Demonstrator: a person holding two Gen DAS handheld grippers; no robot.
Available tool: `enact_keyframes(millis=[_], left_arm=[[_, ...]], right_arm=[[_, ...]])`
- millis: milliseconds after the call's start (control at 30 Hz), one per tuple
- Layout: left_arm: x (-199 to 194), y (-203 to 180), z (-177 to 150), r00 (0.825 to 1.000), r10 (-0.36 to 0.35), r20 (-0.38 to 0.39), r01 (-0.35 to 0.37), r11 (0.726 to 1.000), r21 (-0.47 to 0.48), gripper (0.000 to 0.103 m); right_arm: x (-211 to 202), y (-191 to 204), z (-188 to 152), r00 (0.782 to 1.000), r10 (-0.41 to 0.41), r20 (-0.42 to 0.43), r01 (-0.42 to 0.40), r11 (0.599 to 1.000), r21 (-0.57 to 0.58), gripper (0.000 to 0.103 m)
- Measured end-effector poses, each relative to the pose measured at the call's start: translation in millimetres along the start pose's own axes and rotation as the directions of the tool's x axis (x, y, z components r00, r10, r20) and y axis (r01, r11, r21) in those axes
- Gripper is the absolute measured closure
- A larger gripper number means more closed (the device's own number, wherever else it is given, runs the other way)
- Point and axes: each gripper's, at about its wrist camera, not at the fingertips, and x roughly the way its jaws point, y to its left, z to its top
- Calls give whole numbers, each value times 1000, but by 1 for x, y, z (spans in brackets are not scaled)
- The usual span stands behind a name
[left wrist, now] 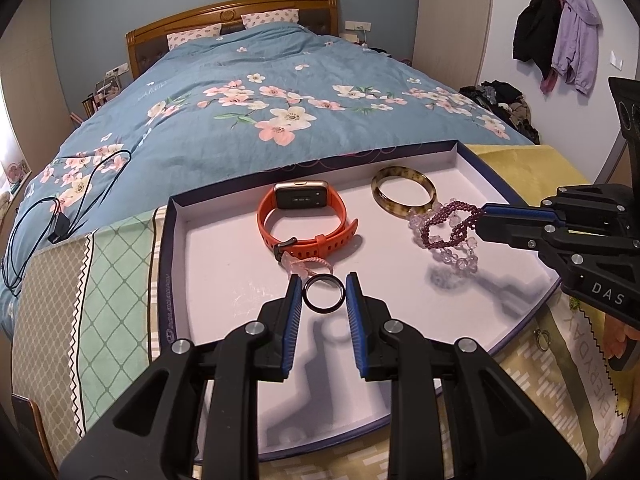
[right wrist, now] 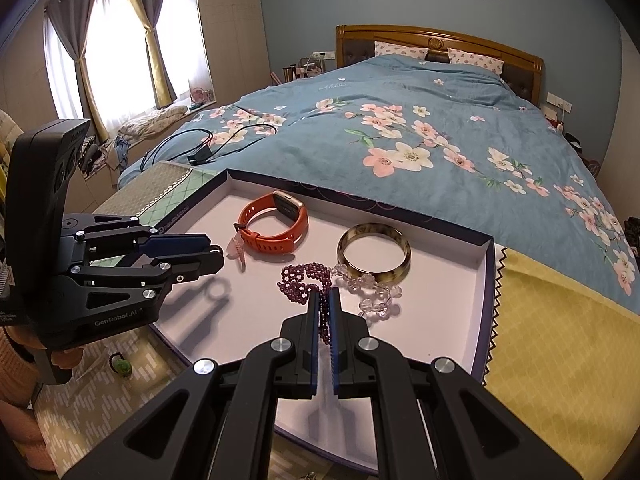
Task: Organize jewelry
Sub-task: 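Lower the red bracelet and black ring into the box and open both grippers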
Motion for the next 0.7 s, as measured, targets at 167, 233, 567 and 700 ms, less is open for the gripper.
enact_keyframes(millis=[167,233,567,700], left_arm=[[7,-1,1,1000,-3,-13,3,1000,-2,80],[9,-1,0,1000,-1,-17,1,1000,-2,80],[16,0,1,999,-5,-37,4,1000,-14,80],[18,0,1,999,-8,-45,7,1000,-17,80]], right_arm=[[5,1,2,1000,-3,-17,3,1000,-4,100],[8,2,3,1000,-5,-24,5,1000,-8,100],[22,-1,6,998,-17,-56,17,1000,2,100],[27,-3,7,997,-22,-70,22,1000,6,99]])
